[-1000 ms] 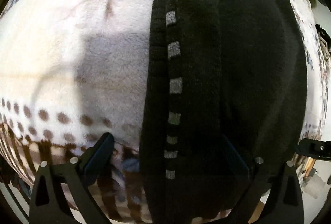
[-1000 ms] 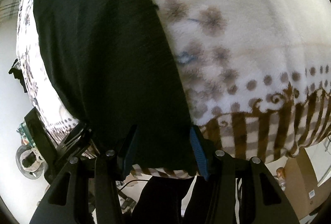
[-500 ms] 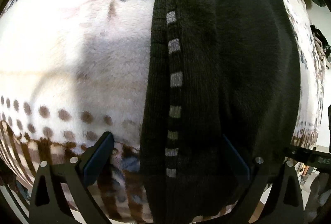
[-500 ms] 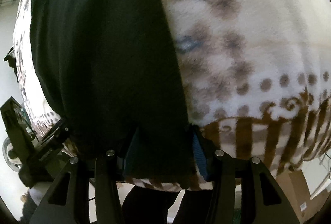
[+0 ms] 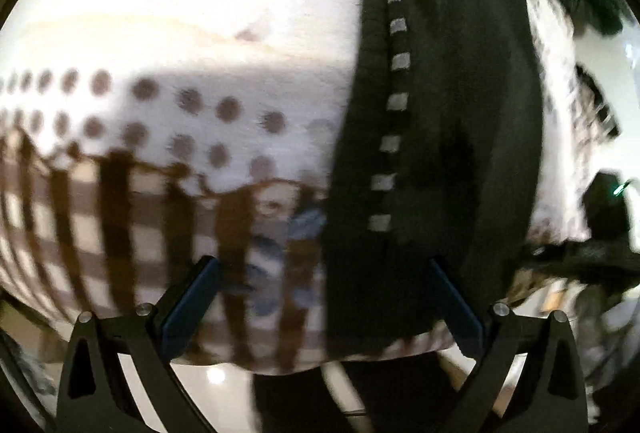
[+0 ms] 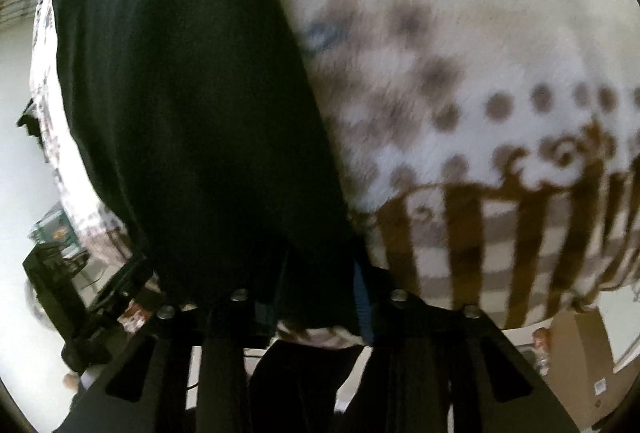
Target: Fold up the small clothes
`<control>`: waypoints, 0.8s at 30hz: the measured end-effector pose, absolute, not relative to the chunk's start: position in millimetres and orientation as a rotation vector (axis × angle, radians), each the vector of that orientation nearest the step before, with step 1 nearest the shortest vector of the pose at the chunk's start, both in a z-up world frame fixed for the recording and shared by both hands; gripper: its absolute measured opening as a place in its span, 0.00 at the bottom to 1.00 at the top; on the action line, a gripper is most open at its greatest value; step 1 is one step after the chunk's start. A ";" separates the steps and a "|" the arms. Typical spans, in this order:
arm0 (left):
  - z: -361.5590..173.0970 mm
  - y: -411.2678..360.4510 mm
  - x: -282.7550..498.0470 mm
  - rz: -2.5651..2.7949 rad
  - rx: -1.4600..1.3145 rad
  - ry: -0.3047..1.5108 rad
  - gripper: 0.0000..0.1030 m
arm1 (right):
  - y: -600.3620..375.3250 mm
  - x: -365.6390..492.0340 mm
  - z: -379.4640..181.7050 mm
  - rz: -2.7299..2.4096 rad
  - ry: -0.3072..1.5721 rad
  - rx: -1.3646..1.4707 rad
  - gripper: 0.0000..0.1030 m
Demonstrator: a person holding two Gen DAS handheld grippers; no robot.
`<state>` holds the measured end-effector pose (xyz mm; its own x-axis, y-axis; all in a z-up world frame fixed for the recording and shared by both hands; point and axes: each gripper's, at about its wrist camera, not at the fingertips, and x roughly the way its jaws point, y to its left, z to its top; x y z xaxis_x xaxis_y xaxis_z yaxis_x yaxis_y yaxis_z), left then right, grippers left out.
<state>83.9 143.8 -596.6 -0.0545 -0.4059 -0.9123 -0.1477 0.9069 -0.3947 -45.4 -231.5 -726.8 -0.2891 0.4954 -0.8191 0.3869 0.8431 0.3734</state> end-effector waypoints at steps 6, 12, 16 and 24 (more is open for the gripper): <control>-603.6 127.4 100.1 -0.264 -0.521 1.620 1.00 | -239.1 -52.9 -742.7 0.201 1.910 0.818 0.41; -605.2 117.7 94.6 -0.288 -0.556 1.602 0.94 | -241.3 -56.6 -747.2 0.255 1.878 0.935 0.41; -603.3 125.7 96.7 -0.279 -0.490 1.621 0.47 | -236.4 -57.5 -747.5 0.302 1.864 1.004 0.36; -590.1 142.0 91.2 -0.291 -0.534 1.617 0.08 | -233.7 -57.0 -747.4 0.298 1.885 0.986 0.21</control>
